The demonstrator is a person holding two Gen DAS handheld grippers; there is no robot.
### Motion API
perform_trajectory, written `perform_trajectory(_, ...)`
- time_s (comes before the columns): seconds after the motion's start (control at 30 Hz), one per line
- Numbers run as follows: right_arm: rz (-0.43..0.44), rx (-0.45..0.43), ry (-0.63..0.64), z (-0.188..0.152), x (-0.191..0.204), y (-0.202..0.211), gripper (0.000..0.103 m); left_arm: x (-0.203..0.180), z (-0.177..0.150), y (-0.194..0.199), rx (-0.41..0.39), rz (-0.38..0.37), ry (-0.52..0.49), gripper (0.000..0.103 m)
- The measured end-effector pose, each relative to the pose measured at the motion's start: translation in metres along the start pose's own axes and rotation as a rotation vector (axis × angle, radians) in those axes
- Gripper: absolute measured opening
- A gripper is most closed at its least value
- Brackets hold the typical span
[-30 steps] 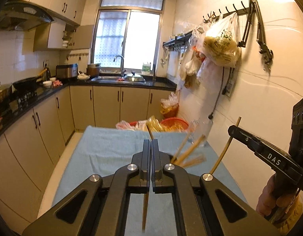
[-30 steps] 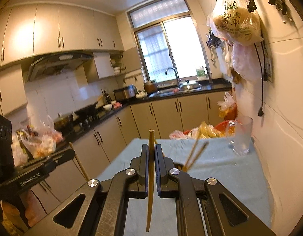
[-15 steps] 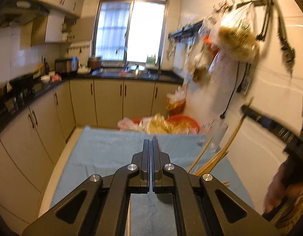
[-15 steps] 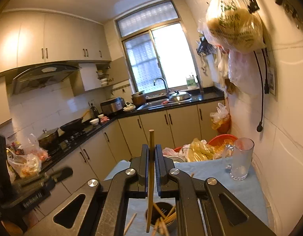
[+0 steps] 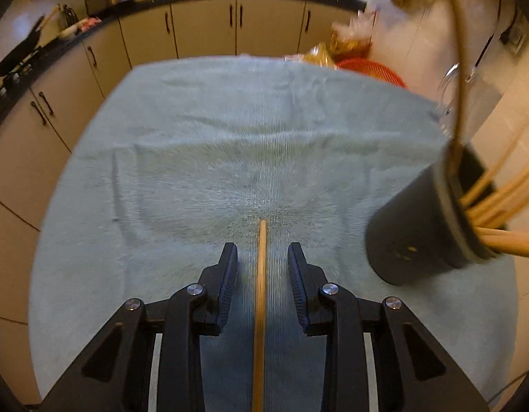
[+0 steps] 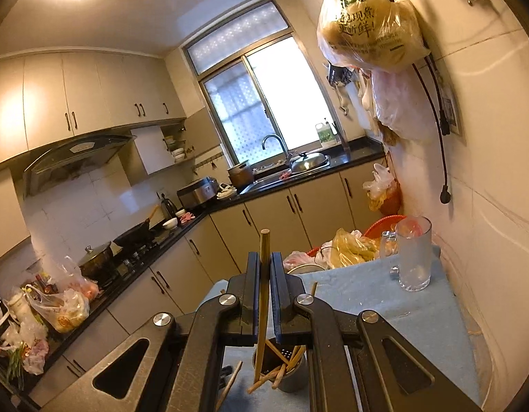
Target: Organize utensils
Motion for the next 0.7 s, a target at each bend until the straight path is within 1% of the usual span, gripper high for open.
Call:
perform_trajectory(0.07, 0.006, 0.002, 0.007, -0.002, 0.003, 0.003, 0.006, -0.004, 0.002, -0.012, 0.029, 0.009, -0.019, 0.028)
perform_trajectory(0.1, 0.013, 0.000, 0.006, -0.003, 0.004, 0.006, 0.006, -0.006, 0.000, -0.017, 0.045, 0.017, -0.030, 0.015)
perform_trajectory(0.13, 0.019, -0.001, 0.005, -0.003, 0.005, 0.006, 0.006, -0.006, -0.002, -0.019, 0.046, 0.026, -0.030, 0.005)
perform_trajectory(0.17, 0.027, -0.004, 0.003, -0.004, 0.005, 0.009, 0.006, -0.005, -0.004, -0.017, 0.032, 0.030, -0.025, 0.005)
perform_trajectory(0.23, 0.040, -0.013, 0.001, -0.004, 0.005, 0.016, 0.006, -0.001, -0.010, -0.012, 0.022, 0.015, -0.002, 0.005)
perform_trajectory(0.33, 0.053, -0.031, 0.002, -0.007, 0.006, 0.031, 0.006, 0.008, -0.016, 0.006, -0.020, 0.004, 0.023, 0.005)
perform_trajectory(0.5, 0.065, -0.081, 0.004, -0.008, 0.007, 0.067, 0.006, 0.012, -0.039, 0.062, -0.130, -0.053, 0.038, 0.005)
perform_trajectory(0.63, 0.056, -0.118, 0.012, -0.009, 0.010, 0.095, 0.006, 0.004, -0.059, 0.109, -0.231, -0.087, 0.022, 0.005)
perform_trajectory(0.7, 0.048, -0.121, 0.016, -0.010, 0.012, 0.100, 0.006, -0.003, -0.066, 0.135, -0.288, -0.101, 0.008, 0.005)
Point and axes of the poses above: each gripper's, at about its wrist camera, not at the fingertips, and y roughly against the way its jaws point, x to its left, z to its top, the point moved 4 cm from there along -y, roughly the way its jaws point, and after that the axes turned 12 degrees about x, right-handed, at the moved point
